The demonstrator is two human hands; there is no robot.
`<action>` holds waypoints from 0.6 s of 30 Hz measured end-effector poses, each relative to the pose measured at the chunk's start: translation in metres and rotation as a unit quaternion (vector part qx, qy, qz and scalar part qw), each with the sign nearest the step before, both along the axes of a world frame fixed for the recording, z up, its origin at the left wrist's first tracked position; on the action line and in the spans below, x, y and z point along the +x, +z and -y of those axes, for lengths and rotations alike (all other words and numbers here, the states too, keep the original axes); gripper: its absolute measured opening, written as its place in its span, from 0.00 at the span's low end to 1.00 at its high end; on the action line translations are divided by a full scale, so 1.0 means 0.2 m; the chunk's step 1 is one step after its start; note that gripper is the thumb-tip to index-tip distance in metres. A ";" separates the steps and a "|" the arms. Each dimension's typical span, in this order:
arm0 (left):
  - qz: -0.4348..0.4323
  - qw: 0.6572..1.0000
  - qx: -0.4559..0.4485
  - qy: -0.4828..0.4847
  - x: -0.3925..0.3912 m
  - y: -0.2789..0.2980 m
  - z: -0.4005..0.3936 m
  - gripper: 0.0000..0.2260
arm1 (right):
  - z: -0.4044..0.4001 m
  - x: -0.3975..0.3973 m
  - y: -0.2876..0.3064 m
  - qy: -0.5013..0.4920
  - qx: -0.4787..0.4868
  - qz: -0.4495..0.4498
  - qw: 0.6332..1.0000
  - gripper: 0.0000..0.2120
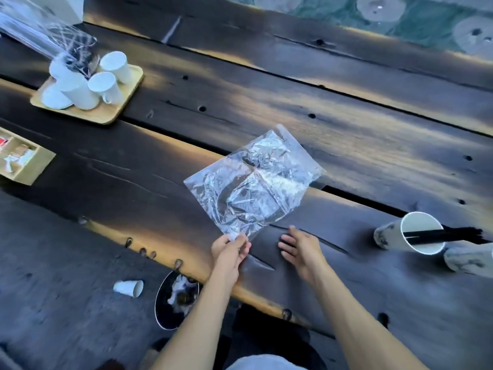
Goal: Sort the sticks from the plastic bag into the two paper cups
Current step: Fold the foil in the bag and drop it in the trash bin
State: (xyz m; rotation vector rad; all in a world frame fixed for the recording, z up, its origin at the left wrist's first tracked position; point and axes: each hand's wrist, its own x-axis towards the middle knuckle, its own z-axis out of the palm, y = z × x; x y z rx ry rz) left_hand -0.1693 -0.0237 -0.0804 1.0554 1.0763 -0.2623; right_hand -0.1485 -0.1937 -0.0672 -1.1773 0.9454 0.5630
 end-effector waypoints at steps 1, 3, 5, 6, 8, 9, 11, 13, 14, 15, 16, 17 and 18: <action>0.005 1.000 -0.014 -0.015 -0.05 0.01 0.03 0.11 | 0.01 0.03 -0.01 -0.012 -0.001 0.000 1.000 0.11; -0.001 0.999 -0.032 -0.034 -0.15 0.04 0.06 0.08 | 0.04 0.09 -0.02 -0.036 -0.026 0.007 0.999 0.09; -0.016 0.998 -0.036 -0.045 -0.24 0.06 0.05 0.05 | 0.09 0.15 -0.03 -0.051 -0.088 0.014 0.995 0.08; -0.027 0.998 -0.033 -0.050 -0.28 0.06 0.05 0.04 | 0.11 0.17 -0.03 -0.053 -0.116 0.018 0.992 0.09; -0.043 0.997 -0.037 -0.049 -0.33 0.06 0.06 0.04 | 0.16 0.22 -0.03 -0.051 -0.151 0.037 0.987 0.11; -0.048 0.997 -0.049 -0.045 -0.35 0.06 0.08 0.04 | 0.17 0.24 -0.02 -0.055 -0.151 0.051 0.986 0.12; -0.055 0.994 -0.092 -0.038 -0.36 0.07 0.16 0.03 | 0.19 0.24 -0.01 -0.056 -0.134 0.069 0.987 0.15; -0.054 0.988 -0.138 -0.035 -0.35 0.08 0.25 0.04 | 0.20 0.22 0.00 -0.014 -0.125 0.063 0.990 0.15; -0.049 0.985 -0.159 -0.044 -0.35 0.08 0.30 0.06 | 0.20 0.19 -0.01 0.021 -0.120 0.047 0.991 0.13; -0.044 0.982 -0.177 -0.055 -0.33 0.08 0.33 0.08 | 0.21 0.15 -0.02 0.057 -0.112 0.032 0.992 0.11; -0.044 0.978 -0.193 -0.066 -0.32 0.08 0.36 0.10 | 0.22 0.09 -0.03 0.085 -0.102 0.026 0.991 0.07; -0.051 0.977 -0.198 -0.067 -0.30 0.07 0.37 0.10 | 0.22 0.05 -0.04 0.102 -0.102 0.025 0.989 0.07; -0.059 0.978 -0.193 -0.058 -0.27 0.06 0.37 0.11 | 0.24 0.00 -0.05 0.102 -0.112 0.027 0.988 0.08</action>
